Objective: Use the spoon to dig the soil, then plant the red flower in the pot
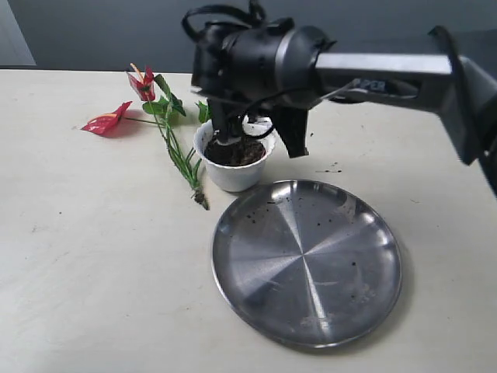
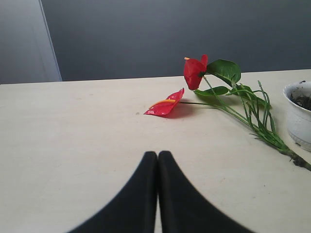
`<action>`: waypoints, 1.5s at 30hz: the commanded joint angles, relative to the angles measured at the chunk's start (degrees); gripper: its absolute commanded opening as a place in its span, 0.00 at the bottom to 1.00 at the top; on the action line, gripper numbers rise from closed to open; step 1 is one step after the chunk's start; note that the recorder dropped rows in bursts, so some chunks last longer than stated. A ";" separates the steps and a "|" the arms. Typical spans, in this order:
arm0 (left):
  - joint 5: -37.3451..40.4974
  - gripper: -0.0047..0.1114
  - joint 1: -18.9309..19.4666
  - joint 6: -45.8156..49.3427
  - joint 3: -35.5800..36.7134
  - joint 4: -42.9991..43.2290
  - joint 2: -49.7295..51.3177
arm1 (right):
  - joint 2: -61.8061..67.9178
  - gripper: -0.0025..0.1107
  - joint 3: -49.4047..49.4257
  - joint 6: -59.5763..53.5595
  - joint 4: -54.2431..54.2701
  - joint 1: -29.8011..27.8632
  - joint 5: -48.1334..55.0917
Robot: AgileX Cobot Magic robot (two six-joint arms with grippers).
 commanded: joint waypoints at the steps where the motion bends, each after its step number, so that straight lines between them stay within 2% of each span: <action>1: -0.52 0.05 -0.25 -0.05 -0.15 -0.14 0.30 | -4.12 0.02 -0.17 7.04 20.70 -4.72 0.79; 3: -0.52 0.05 -0.25 -0.05 -0.15 -0.14 0.30 | -6.12 0.02 -0.17 12.63 35.64 -8.06 0.79; 7: -0.52 0.05 -0.25 -0.05 -0.15 -0.14 0.30 | -9.70 0.02 -0.17 12.12 52.01 -12.32 0.30; 10: -0.52 0.05 -0.25 -0.05 -0.15 -0.14 0.30 | -12.30 0.02 -0.17 11.82 58.34 -13.01 -2.70; 13: -0.52 0.05 -0.25 -0.05 -0.15 -0.14 0.30 | -12.40 0.02 -0.17 11.31 58.18 -13.01 -5.32; 17: -0.52 0.05 -0.25 -0.05 -0.15 -0.14 0.30 | -10.70 0.02 -0.17 11.07 50.56 -13.01 -3.93; 22: -0.52 0.05 -0.25 -0.05 -0.15 -0.14 0.30 | -9.76 0.02 -0.17 10.96 47.45 -13.01 -4.45; 28: -0.52 0.05 -0.25 -0.05 -0.15 -0.14 0.30 | -8.60 0.02 -0.17 9.80 34.44 -12.45 -4.99; 33: -0.52 0.05 -0.25 -0.05 -0.15 -0.14 0.30 | -7.24 0.02 -0.17 2.02 19.89 -8.88 -6.09; 37: -0.52 0.05 -0.25 -0.05 -0.15 -0.14 0.30 | -5.71 0.02 -0.17 1.51 11.12 -4.76 -9.97; 42: -0.52 0.05 -0.25 -0.05 -0.15 -0.14 0.30 | -0.92 0.02 -0.17 -5.34 -2.98 -0.49 -8.36; 45: -0.52 0.05 -0.25 -0.05 -0.15 -0.14 0.30 | 2.02 0.02 -0.17 -5.74 -6.64 1.37 -8.11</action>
